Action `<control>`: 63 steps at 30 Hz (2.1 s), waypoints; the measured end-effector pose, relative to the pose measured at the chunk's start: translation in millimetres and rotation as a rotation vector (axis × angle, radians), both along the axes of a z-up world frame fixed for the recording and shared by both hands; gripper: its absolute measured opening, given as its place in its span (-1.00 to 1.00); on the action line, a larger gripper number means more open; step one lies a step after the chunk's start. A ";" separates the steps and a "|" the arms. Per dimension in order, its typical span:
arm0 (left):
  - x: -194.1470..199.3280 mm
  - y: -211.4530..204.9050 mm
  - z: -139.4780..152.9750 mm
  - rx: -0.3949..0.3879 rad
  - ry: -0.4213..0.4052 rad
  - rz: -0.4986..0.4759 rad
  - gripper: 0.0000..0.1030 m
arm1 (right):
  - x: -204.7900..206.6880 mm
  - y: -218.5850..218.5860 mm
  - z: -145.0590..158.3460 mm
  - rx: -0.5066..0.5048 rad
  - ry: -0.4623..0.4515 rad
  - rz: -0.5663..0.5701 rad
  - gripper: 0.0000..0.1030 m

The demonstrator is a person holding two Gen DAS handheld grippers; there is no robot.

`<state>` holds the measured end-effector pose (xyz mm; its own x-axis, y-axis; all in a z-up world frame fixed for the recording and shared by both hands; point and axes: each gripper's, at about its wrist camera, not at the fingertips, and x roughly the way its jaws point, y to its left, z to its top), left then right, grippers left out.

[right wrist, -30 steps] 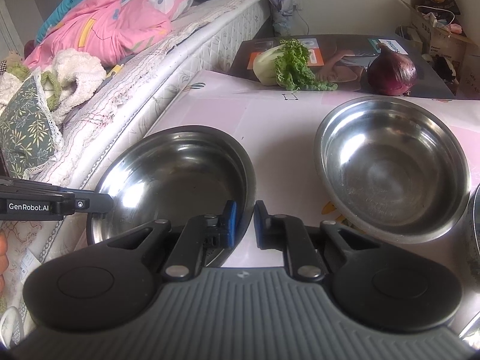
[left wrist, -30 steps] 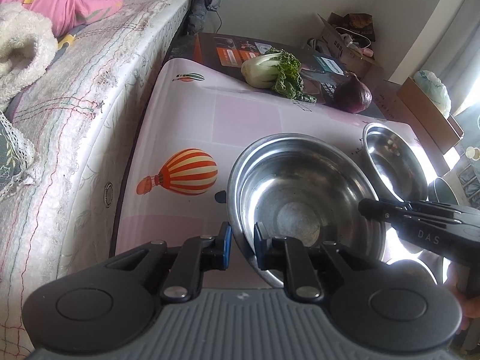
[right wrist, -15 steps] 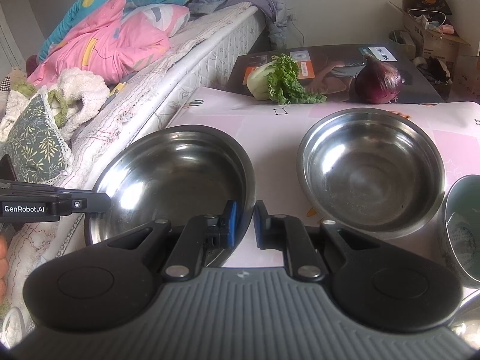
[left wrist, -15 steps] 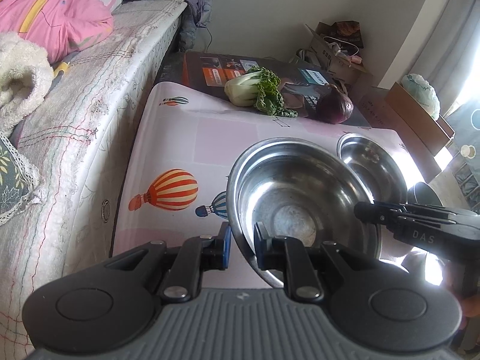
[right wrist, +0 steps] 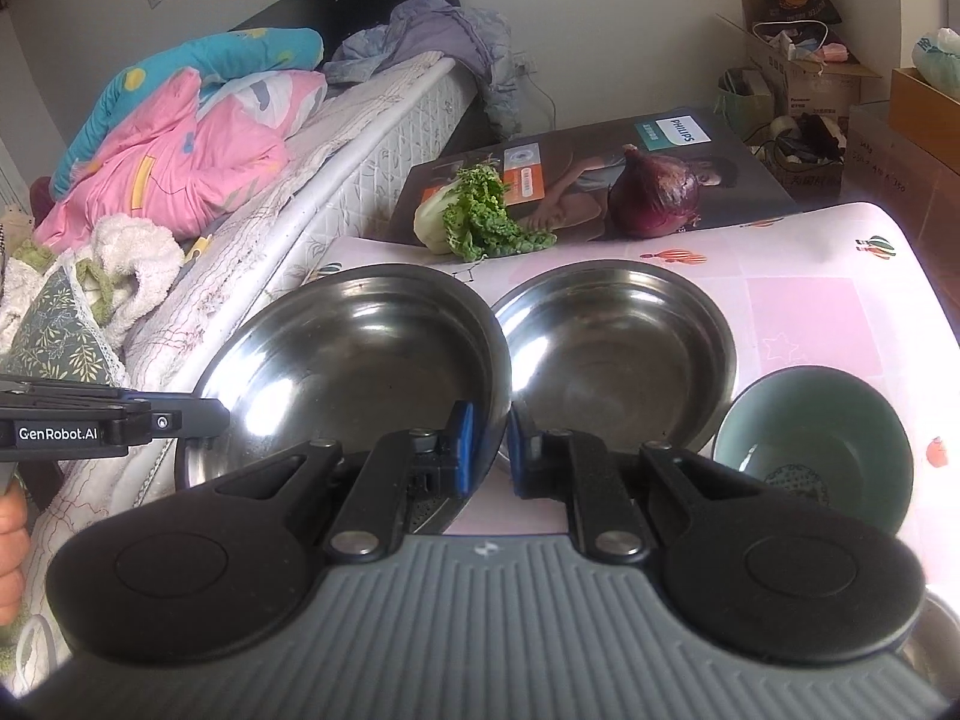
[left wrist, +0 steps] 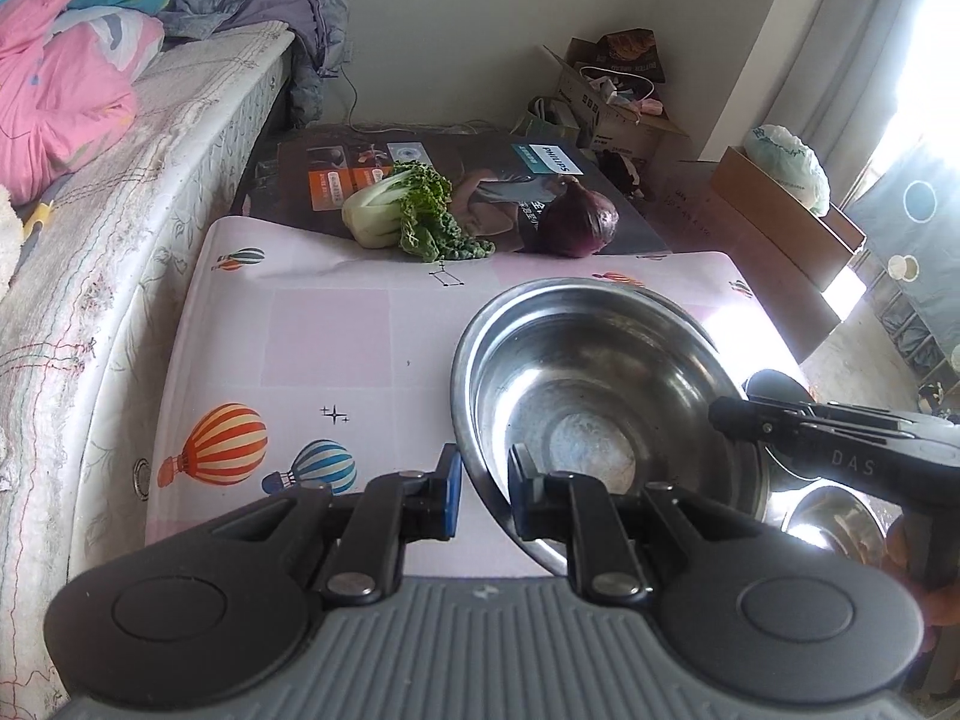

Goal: Organize plates and bowls

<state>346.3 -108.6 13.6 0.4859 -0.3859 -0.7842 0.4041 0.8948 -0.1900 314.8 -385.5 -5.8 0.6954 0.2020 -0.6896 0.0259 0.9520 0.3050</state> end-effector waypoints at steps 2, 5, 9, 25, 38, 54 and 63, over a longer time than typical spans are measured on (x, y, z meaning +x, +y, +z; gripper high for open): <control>2.7 -19.2 1.0 -0.002 -0.010 -0.033 -0.63 | -0.4 -17.5 2.1 0.001 0.002 -0.019 -0.78; 8.9 -41.4 -2.7 -0.006 0.000 -0.057 -0.63 | 1.3 -45.0 2.1 -0.001 0.008 -0.047 -0.78; 22.2 -68.4 -13.6 -0.022 0.039 -0.074 -0.63 | 8.4 -76.8 -5.2 0.009 0.035 -0.079 -0.78; 62.8 -114.5 -54.9 0.039 0.099 -0.075 -0.61 | 59.7 -106.6 -52.3 -0.025 0.115 -0.100 -0.77; 61.4 -115.9 -58.6 0.055 0.069 -0.097 -0.19 | 78.1 -99.9 -61.9 -0.054 0.126 -0.100 -0.54; 15.9 -96.6 -3.1 0.036 -0.064 -0.094 0.22 | 13.8 -112.6 1.5 -0.024 -0.015 -0.140 0.21; -29.8 -92.8 19.8 0.014 -0.095 -0.144 0.29 | -63.6 -102.5 52.5 -0.165 -0.112 -0.134 0.98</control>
<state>316.6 -201.4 33.4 0.4981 -0.4466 -0.7432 0.5439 0.8285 -0.1333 251.2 -488.0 46.7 0.7822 -0.0062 -0.6229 0.1303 0.9795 0.1539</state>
